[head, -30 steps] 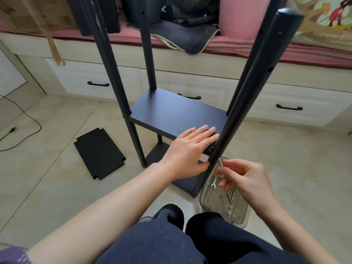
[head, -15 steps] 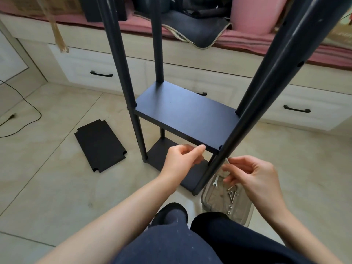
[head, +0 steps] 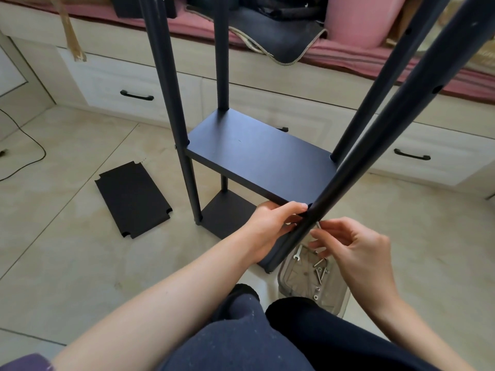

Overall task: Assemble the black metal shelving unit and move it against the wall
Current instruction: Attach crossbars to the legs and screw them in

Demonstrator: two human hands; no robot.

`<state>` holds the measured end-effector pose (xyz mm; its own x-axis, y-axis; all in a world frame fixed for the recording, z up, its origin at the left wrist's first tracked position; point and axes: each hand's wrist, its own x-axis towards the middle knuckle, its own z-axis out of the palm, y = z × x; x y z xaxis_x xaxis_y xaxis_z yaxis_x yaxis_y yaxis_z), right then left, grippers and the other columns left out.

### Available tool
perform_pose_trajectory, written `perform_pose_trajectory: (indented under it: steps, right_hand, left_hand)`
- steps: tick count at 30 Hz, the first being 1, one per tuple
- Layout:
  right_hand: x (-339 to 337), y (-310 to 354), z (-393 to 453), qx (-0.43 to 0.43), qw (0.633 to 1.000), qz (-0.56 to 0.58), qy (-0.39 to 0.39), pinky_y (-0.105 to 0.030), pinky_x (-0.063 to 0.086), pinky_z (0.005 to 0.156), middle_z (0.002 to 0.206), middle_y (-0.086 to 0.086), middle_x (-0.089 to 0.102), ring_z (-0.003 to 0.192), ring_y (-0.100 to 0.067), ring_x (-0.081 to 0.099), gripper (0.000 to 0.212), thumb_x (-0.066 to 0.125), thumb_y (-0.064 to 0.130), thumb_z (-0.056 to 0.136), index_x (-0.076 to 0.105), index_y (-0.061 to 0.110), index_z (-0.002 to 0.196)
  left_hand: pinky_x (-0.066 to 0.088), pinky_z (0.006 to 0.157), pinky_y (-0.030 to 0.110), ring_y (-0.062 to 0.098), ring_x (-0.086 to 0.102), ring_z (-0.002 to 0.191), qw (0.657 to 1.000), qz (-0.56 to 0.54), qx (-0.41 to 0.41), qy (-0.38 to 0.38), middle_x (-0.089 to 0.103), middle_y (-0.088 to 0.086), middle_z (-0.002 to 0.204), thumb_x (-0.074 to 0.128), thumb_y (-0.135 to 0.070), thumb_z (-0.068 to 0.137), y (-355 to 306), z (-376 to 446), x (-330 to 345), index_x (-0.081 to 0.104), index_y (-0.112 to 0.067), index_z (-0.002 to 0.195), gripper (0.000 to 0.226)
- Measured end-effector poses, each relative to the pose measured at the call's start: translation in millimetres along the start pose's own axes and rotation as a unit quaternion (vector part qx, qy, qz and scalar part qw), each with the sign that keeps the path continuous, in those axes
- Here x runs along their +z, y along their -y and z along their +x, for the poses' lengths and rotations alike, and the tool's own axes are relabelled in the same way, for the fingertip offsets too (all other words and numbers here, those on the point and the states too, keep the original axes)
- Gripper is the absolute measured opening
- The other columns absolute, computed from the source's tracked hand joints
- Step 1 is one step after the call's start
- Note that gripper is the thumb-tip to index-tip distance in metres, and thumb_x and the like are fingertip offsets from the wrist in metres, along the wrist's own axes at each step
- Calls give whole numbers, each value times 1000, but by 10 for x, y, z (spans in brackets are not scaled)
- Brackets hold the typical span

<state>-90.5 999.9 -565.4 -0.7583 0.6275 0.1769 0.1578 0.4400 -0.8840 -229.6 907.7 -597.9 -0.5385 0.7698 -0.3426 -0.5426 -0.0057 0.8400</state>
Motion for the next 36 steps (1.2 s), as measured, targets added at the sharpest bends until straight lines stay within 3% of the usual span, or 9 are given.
perform_pose_trajectory:
  steps: [11,15,21,25,28,32,36]
  right_hand:
    - [11,-10,49,-27,998,-51,-25,-37,59,63,68,7,72,61,-12,71,11,82,14,78,72,13,83]
    - [4,0,42,-45,997,-65,-16,-36,55,62,66,9,71,57,-11,69,9,79,13,81,71,16,80]
    - [33,23,34,-84,989,-120,-12,-28,53,59,61,7,68,55,-7,67,12,80,12,80,68,12,78]
    - [23,21,24,-57,995,-82,-15,-23,53,57,59,6,68,52,-8,67,16,78,10,82,68,20,75]
    - [23,31,4,-84,990,-111,-22,-17,52,59,61,11,67,56,-4,67,12,80,9,80,69,15,78]
    - [19,-7,-43,-119,982,-141,-42,-38,58,62,69,5,71,61,-9,70,10,80,11,79,72,8,83]
    - [23,-87,-103,-150,974,-159,-63,-43,58,62,73,-1,72,66,-19,72,12,79,11,80,72,4,86]
  left_hand:
    - [48,105,44,29,64,99,1000,-15,-6,14,66,22,108,65,-22,93,27,32,-25,68,8,113,36]
    - [52,97,40,25,66,96,1000,-8,-12,17,68,19,105,70,-35,78,19,28,-26,70,2,108,48]
    - [52,92,34,24,67,99,1000,20,-15,3,71,18,107,70,-41,75,32,34,-32,71,-2,107,51]
    - [51,85,30,19,67,94,1000,6,-6,1,69,14,103,68,-30,90,28,25,-32,69,4,113,41]
    - [52,87,30,21,67,96,1000,3,-6,-3,69,16,105,63,-23,96,21,16,-29,65,9,119,39]
    - [52,87,31,21,67,94,1000,3,-7,-2,69,16,102,63,-23,96,-6,-13,-4,66,8,117,38]
    - [52,93,35,23,67,95,1000,-1,-9,2,70,14,99,62,-22,97,-20,-31,3,68,3,111,29]
